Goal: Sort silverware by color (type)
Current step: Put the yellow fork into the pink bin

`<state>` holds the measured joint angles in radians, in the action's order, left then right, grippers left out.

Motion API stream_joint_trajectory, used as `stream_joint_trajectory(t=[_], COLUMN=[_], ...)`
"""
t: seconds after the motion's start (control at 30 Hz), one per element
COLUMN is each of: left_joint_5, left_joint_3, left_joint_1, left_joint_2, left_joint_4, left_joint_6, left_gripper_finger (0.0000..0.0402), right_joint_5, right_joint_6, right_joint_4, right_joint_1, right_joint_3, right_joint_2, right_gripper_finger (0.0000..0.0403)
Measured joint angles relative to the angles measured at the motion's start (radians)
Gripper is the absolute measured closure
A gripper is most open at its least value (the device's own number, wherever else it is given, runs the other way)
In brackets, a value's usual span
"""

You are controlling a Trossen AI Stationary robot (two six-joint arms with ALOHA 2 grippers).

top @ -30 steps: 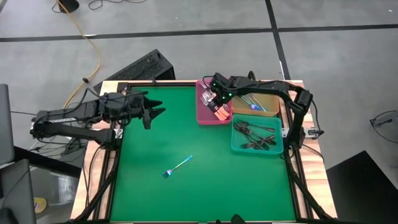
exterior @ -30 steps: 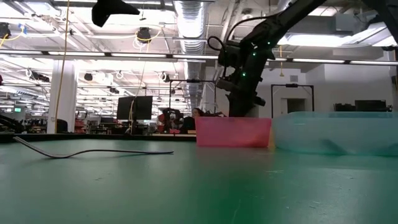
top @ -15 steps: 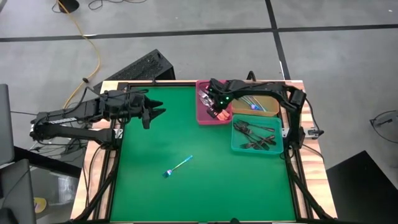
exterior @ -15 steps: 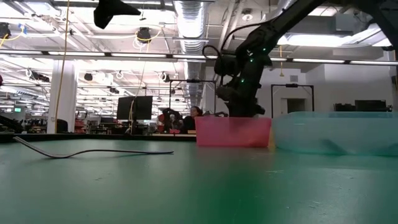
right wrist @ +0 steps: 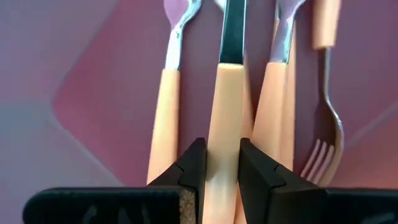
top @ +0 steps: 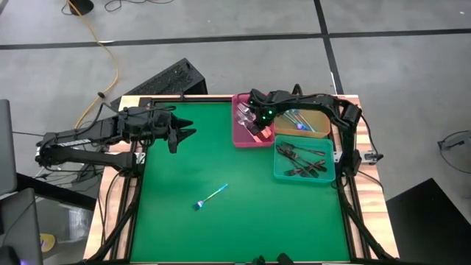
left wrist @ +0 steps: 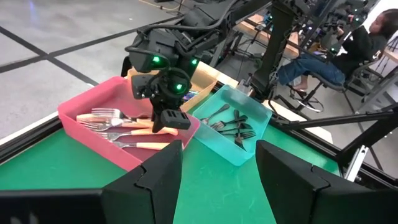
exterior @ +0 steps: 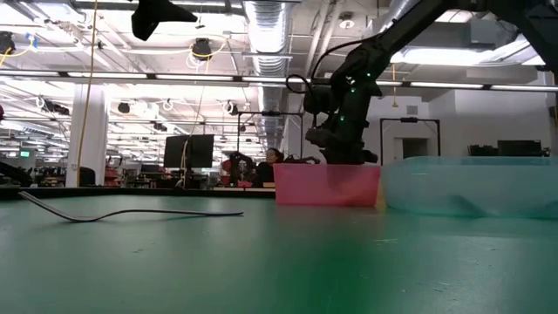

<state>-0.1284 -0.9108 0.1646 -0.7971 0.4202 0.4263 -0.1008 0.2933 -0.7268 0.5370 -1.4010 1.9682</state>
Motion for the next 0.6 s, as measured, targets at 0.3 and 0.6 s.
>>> stream_joint_trajectory(t=[0.3,0.6], left_joint_5=[-0.009,-0.01], left_joint_3=[0.0,0.0], left_joint_1=[0.0,0.017], left_joint_2=[0.0,-0.001], left_joint_4=[0.0,0.001], left_joint_6=[-0.024,-0.026], left_gripper_finger=[0.0215,0.0215], right_joint_5=[-0.001,0.013], right_joint_6=[-0.002,-0.005], right_joint_4=[0.009,0.013], right_joint_1=[0.007,0.001], right_joint_3=[0.0,-0.003], right_joint_2=[0.021,0.044], right_gripper_finger=[0.0316,0.0309])
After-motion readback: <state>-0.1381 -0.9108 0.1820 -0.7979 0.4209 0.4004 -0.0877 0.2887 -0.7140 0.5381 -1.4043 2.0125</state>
